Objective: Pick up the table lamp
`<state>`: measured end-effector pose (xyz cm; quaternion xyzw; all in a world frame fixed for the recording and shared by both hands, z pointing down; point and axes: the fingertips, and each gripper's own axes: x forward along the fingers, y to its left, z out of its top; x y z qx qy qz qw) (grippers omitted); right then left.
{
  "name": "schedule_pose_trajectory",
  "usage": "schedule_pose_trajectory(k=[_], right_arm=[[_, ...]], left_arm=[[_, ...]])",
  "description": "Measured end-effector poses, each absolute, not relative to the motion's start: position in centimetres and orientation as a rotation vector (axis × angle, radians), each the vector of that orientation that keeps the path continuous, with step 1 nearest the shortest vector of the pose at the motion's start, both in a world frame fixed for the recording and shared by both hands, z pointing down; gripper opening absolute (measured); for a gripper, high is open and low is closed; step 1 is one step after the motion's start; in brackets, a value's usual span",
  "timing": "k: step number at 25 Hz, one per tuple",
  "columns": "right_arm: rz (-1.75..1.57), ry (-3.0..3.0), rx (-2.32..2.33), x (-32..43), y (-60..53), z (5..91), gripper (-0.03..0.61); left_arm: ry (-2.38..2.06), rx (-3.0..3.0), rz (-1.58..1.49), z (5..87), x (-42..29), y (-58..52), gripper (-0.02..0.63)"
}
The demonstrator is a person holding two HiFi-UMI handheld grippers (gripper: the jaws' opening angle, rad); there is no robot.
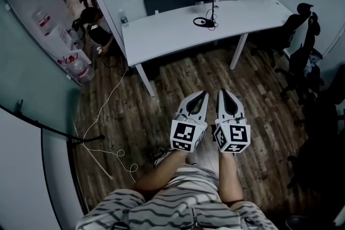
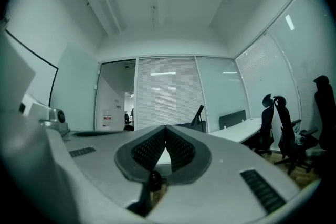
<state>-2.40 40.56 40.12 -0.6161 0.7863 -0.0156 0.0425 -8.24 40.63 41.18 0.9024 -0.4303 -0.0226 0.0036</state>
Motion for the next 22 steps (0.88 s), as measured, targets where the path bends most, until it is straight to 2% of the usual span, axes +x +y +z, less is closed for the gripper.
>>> schedule_pose_trajectory(k=[7,22], right_arm=[[-0.067,2.392,-1.92,0.2,36.2,41.4,0.012],[-0.067,2.423,-1.944,2.4,16.7,40.4,0.012]], left_arm=[[-1.319,2.835,-0.07,42.3,-5.8,36.1,0.008],[-1.328,2.807,-0.084,41.3,-4.1,15.7,0.008]])
